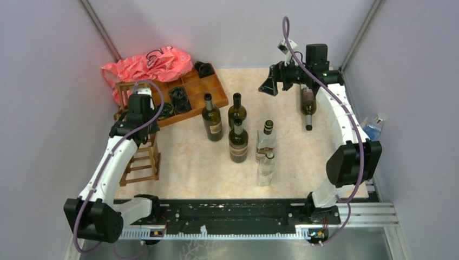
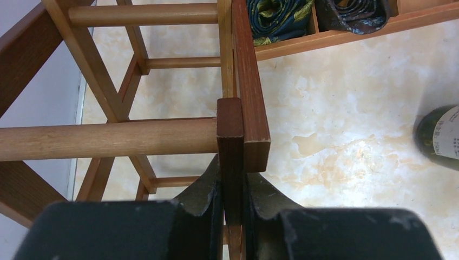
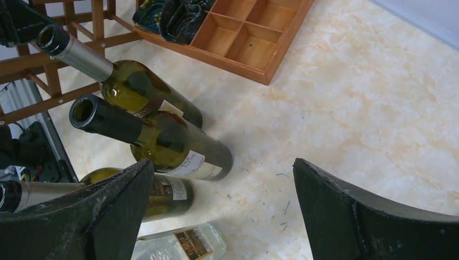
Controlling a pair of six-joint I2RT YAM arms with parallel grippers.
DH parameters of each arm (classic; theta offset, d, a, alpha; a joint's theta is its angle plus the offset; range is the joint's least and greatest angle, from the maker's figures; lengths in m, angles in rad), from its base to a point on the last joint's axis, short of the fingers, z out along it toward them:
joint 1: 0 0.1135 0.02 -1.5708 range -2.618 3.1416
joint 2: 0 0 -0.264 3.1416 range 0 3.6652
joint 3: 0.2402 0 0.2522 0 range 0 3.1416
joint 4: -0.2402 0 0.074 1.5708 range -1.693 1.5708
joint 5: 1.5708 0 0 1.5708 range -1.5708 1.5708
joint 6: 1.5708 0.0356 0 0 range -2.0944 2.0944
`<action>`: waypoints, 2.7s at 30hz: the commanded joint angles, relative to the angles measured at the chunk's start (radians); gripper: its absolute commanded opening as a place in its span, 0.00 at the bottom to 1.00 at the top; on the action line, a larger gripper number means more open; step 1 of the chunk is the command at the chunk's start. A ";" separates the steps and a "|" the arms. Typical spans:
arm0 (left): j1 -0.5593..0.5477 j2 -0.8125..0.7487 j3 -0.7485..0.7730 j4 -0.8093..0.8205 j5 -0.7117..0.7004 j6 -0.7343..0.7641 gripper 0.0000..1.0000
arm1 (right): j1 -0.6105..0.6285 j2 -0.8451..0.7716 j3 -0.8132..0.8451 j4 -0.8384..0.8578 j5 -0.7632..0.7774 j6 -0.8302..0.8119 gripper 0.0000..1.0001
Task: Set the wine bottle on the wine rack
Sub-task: Adjust the wine rack at the center of the board.
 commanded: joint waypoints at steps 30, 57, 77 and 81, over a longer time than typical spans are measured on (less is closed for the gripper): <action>0.309 -0.057 0.208 -0.068 0.376 0.076 0.79 | 0.004 -0.065 0.022 0.023 -0.116 0.017 0.99; 0.308 0.484 0.522 0.048 0.347 0.307 0.67 | 0.004 -0.067 0.014 0.041 -0.134 0.047 0.99; 0.310 0.499 0.461 0.095 0.561 0.534 0.11 | 0.003 -0.061 0.025 0.037 -0.130 0.049 0.99; 0.309 0.476 0.433 0.081 0.590 0.556 0.11 | 0.004 -0.059 0.028 0.036 -0.133 0.053 0.99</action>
